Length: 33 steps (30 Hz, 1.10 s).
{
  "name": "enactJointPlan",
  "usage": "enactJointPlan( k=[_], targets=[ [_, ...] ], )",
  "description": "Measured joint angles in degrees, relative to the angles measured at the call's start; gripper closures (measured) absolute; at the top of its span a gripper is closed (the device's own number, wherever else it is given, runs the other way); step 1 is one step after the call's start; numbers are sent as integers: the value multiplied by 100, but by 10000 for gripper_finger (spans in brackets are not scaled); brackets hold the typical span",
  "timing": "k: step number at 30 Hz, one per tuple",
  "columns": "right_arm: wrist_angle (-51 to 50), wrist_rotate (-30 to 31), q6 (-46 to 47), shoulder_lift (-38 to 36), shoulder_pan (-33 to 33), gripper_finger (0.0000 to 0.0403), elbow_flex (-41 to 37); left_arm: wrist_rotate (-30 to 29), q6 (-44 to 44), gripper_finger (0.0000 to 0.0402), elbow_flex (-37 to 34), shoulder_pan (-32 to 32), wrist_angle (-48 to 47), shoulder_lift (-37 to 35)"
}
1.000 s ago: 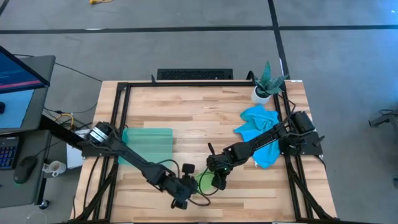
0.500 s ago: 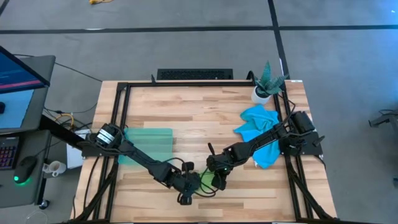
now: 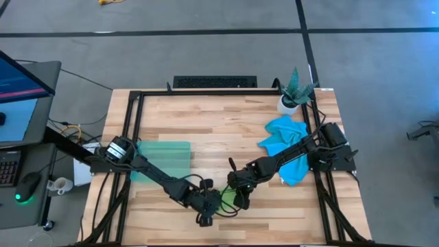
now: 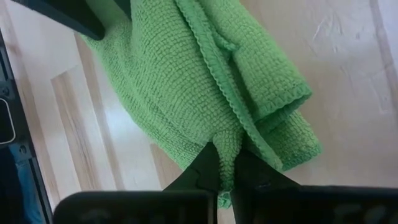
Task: Roll microfiber towels into tight, uniform cylinder then place into a basket
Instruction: Roll the green towel
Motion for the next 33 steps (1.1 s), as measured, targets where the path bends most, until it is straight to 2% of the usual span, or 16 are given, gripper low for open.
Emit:
enactJointPlan(
  k=[5, 9, 17, 23, 27, 31, 33],
  targets=[
    [15, 6, -238, 2, 19, 352, 1, -40, -13, 227, -4, -4, 44, 2],
    [32, 5, -224, 4, 36, 326, -1, 44, -98, 209, -7, 0, 48, 2],
    [-75, -229, -349, -38, -61, 260, 7, 142, -108, 212, -11, 4, 36, 2],
    [-506, -113, -866, -471, -87, 238, -4, 163, -140, 214, -11, 4, 39, 2],
    [-1048, 429, -1198, -994, -49, 234, -1, 166, -243, 214, -13, 6, 42, 2],
    [-1525, 1547, -1238, -1549, 248, 235, -22, 164, -259, 214, -13, 4, 57, 2],
    [-1311, 1991, -1352, -1795, 519, 237, -258, 164, -248, 214, -15, 4, 60, 2]
  ],
)
